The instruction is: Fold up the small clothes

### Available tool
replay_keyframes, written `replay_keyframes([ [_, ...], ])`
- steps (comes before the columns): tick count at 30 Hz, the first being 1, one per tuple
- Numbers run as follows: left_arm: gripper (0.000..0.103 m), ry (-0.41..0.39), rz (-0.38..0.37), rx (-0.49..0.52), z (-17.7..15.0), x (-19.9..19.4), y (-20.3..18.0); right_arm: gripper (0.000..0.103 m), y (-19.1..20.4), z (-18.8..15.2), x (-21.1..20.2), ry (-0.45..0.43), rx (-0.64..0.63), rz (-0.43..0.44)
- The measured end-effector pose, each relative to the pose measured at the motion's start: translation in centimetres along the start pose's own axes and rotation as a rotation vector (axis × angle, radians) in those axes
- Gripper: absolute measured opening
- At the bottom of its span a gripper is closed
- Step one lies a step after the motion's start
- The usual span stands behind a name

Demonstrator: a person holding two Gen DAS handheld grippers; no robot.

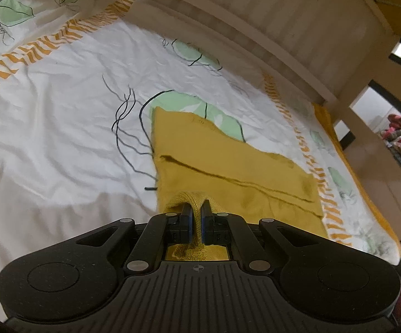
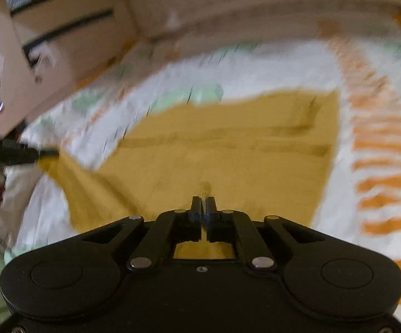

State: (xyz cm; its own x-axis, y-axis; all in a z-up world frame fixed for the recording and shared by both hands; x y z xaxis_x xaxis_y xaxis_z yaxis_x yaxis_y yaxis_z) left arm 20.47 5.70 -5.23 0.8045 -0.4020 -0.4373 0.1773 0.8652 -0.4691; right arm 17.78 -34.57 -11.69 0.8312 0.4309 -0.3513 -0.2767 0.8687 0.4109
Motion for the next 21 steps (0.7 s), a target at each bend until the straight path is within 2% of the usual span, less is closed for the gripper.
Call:
replay_keyframes([
  [4, 0.004, -0.02, -0.019, -0.02, 1.5, 0.5, -0.4, 0.009, -1.5, 4.3, -1.8, -0.157, 0.0, -0.084],
  [10, 0.004, -0.053, -0.035, -0.039, 4.4, 3.2, -1.2, 0.009, -5.4, 9.1, -0.3, -0.278, 0.002, -0.205],
  [15, 0.004, -0.038, -0.035, -0.06, 6.3, 6.9, -1.2, 0.009, -7.9, 10.7, 3.0, -0.29, 0.002, -0.256],
  [21, 0.005, 0.006, 0.021, -0.091, 7.1, 12.8, 0.3, 0.009, -10.5, 10.6, 7.7, -0.243, 0.013, -0.309],
])
Point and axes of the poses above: each gripper's, at about its wrist camera, not at the fingertips, and x roughly the way its jaws point, y to its left, z to its top, the point moved 6 cm from there along x, roughly the way its jaws point, and after that the axes turned 13 degrees about -y, right-handed, at the moved point
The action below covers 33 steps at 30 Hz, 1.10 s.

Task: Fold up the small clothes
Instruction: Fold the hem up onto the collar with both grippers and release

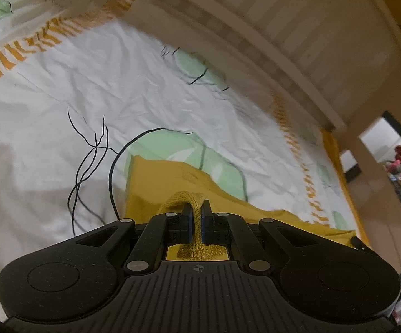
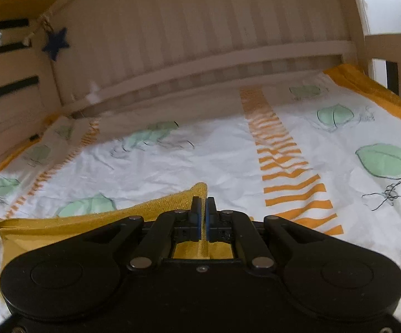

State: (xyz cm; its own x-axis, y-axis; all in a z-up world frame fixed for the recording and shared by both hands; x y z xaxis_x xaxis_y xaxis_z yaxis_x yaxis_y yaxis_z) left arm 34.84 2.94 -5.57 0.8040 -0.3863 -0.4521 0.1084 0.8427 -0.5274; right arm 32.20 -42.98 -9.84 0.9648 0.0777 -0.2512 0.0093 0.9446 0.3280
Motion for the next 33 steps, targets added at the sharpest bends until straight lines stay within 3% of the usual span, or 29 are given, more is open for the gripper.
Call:
replay_keyframes([
  [8, 0.007, 0.048, 0.075, -0.019, -0.8, 6.0, 2.6, 0.009, -2.0, -2.9, 4.9, 0.082, 0.04, -0.076],
  [14, 0.01, -0.036, 0.143, -0.054, 0.7, 6.1, 3.7, 0.009, -2.9, -4.4, 6.4, 0.12, 0.044, -0.137],
  [17, 0.019, -0.072, 0.159, 0.013, 1.7, 4.8, 3.0, 0.018, -3.8, -4.3, 6.2, 0.115, 0.071, -0.183],
  [21, 0.021, -0.069, 0.138, 0.132, 1.4, 3.2, 1.2, 0.02, -4.0, -3.0, 4.5, 0.058, 0.08, -0.204],
  [25, 0.027, -0.021, 0.097, 0.244, -0.8, 2.8, -1.0, 0.054, -1.8, -2.3, 2.6, 0.046, 0.04, -0.134],
  [28, 0.028, 0.024, 0.071, 0.328, -3.0, 2.7, -2.4, 0.056, 0.6, -3.0, 1.8, 0.074, -0.018, -0.073],
  [31, 0.028, 0.068, 0.064, 0.377, -4.9, 3.4, -3.0, 0.067, 2.9, -4.3, 1.6, 0.125, -0.061, -0.015],
  [33, 0.028, 0.086, 0.065, 0.391, -5.8, 4.0, -3.1, 0.068, 4.4, -5.4, 1.7, 0.165, -0.097, 0.02],
])
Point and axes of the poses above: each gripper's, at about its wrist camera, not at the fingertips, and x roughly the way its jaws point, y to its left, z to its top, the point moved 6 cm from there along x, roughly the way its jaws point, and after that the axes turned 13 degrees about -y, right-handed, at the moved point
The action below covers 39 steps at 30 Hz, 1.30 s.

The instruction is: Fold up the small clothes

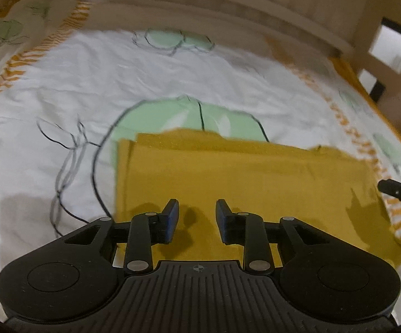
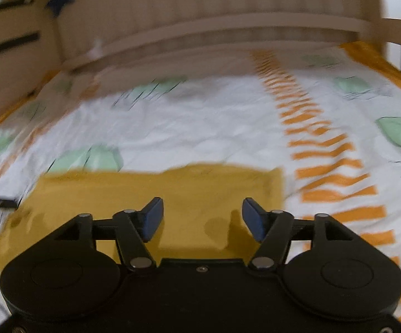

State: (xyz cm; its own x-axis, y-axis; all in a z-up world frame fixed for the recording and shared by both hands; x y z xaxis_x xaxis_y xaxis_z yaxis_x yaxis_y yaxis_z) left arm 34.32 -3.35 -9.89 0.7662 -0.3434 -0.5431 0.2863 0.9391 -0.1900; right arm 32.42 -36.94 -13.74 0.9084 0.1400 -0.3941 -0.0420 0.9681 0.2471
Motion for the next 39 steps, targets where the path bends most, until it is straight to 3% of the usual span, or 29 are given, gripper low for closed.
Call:
replay_keyframes([
  [6, 0.029, 0.041, 0.04, 0.003, -0.6, 2.5, 0.5, 0.073, 2.7, -2.3, 1.9, 0.08, -0.164, 0.024],
  [9, 0.028, 0.052, 0.075, -0.009, -0.7, 3.9, 1.5, 0.073, 2.2, -2.8, 3.1, 0.108, -0.173, -0.009],
  [11, 0.029, 0.055, 0.093, -0.003, -0.5, 4.4, 1.8, 0.081, 1.6, -2.8, 3.8, 0.11, -0.188, -0.043],
  [15, 0.029, 0.057, 0.125, 0.015, 0.3, 4.2, 1.5, 0.082, -0.2, -2.5, 4.1, 0.119, -0.111, -0.088],
  [22, 0.03, 0.013, 0.034, 0.075, 0.0, -0.4, -2.9, 0.082, 0.2, -1.4, 0.3, 0.045, -0.046, -0.061],
  [28, 0.031, 0.06, -0.07, 0.136, -2.8, -2.7, -8.3, 0.082, 2.3, -1.7, -3.4, 0.0, -0.011, 0.005],
  [34, 0.033, 0.102, -0.083, 0.196, -5.7, -2.9, -11.4, 0.083, 4.0, -3.9, -5.2, 0.024, -0.072, 0.022],
  [37, 0.033, 0.154, -0.068, 0.222, -7.5, -2.1, -11.9, 0.083, 4.0, -5.0, -5.6, 0.041, -0.075, 0.017],
  [39, 0.034, 0.145, -0.05, 0.261, -8.2, -2.0, -12.0, 0.083, 3.7, -5.3, -5.9, 0.043, -0.07, 0.008],
])
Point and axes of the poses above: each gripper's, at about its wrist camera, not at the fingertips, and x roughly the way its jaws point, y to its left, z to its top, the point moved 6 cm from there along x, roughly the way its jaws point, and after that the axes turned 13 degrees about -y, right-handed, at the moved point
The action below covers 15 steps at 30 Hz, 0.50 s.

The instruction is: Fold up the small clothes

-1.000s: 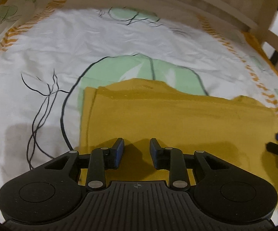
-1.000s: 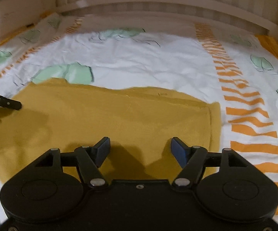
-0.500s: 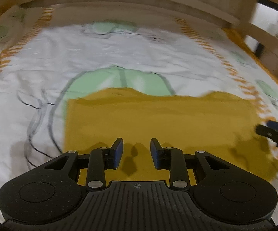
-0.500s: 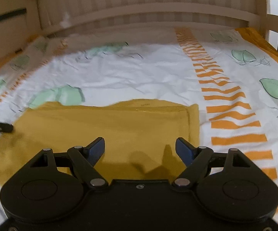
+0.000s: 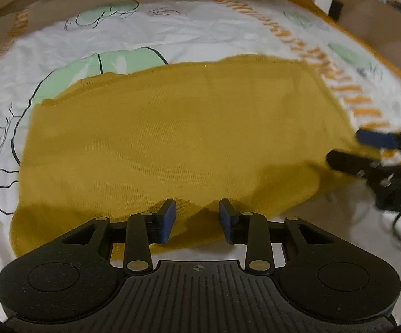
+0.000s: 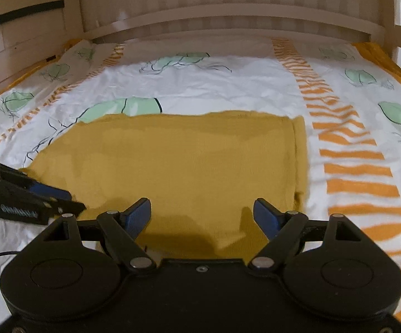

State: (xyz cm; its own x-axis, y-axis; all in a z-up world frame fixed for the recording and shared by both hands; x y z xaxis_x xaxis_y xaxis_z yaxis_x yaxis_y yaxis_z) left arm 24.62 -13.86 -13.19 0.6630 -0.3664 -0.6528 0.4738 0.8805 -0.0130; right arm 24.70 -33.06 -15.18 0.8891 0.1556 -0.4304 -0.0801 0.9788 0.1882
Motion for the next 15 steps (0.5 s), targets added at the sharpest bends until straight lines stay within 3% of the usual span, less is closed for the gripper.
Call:
replay_keyframes([
  [8, 0.035, -0.012, 0.045, 0.032, -0.4, -0.1, -0.8, 0.084, -0.1, 0.0, -0.7, -0.022, -0.024, -0.018],
  [13, 0.035, -0.01, 0.043, 0.026, -0.4, 0.0, -0.9, 0.087, 0.1, -2.7, 0.4, 0.082, -0.153, -0.044],
  [15, 0.035, -0.011, 0.041, 0.02, -0.4, 0.0, -0.9, 0.087, -0.2, -3.0, -0.2, 0.072, -0.142, -0.041],
])
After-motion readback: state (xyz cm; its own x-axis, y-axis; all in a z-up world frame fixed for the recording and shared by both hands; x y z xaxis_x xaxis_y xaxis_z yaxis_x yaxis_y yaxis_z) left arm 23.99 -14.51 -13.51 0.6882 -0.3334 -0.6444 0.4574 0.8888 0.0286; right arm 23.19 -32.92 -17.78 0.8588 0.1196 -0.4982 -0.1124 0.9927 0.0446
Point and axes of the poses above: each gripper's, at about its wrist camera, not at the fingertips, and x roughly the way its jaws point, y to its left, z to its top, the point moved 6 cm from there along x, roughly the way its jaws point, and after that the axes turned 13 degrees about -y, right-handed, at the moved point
